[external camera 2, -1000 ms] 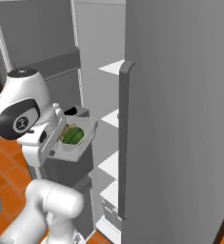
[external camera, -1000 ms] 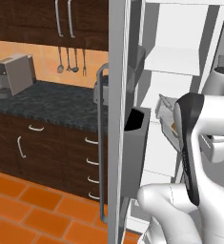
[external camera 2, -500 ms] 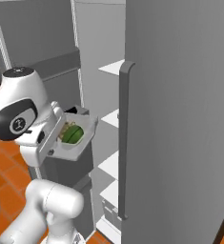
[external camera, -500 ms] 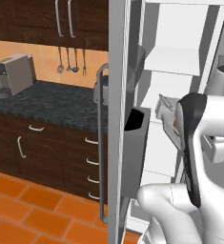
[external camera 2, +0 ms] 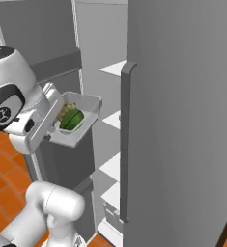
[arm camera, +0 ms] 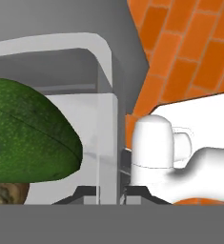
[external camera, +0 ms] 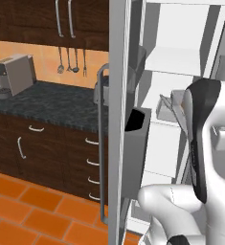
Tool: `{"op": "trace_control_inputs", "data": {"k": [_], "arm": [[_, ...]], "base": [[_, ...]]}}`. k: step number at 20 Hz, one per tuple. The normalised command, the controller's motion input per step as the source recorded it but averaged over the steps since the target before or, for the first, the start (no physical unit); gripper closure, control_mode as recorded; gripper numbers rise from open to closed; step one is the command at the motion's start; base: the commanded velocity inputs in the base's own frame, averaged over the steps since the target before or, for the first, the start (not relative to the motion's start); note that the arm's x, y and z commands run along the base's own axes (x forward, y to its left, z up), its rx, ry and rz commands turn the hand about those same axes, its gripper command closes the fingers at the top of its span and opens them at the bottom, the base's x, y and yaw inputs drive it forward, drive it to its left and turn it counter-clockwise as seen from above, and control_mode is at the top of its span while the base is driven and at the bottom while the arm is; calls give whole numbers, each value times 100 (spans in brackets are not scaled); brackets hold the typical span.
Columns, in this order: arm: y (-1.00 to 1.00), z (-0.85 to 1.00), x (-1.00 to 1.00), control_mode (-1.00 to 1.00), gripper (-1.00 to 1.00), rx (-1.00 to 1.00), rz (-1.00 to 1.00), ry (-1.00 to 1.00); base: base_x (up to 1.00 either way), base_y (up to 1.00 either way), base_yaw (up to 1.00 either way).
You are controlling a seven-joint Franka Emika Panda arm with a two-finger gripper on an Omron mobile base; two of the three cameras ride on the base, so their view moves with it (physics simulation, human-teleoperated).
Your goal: Take the meat container that has the fish and place it on the second highest rack of the freezer. Then take the vegetable container that has the onion and avocado and place it on the highest rack of the freezer.
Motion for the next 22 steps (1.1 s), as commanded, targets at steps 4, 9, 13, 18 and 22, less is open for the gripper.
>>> {"op": "trace_control_inputs", "data": {"k": [4, 9, 13, 18, 22], "arm": [[4, 28, 0, -100, 100, 0, 0, -35], [3, 21, 0, -100, 100, 0, 0, -36], [0, 32, 15, -100, 100, 0, -9, -16], [0, 19, 25, -100, 100, 0, -12, -13], [0, 12, 55, -100, 100, 0, -4, -5]], "base": [[0, 0, 0], [0, 0, 0], [0, 0, 0], [0, 0, 0], [0, 0, 0]]}}
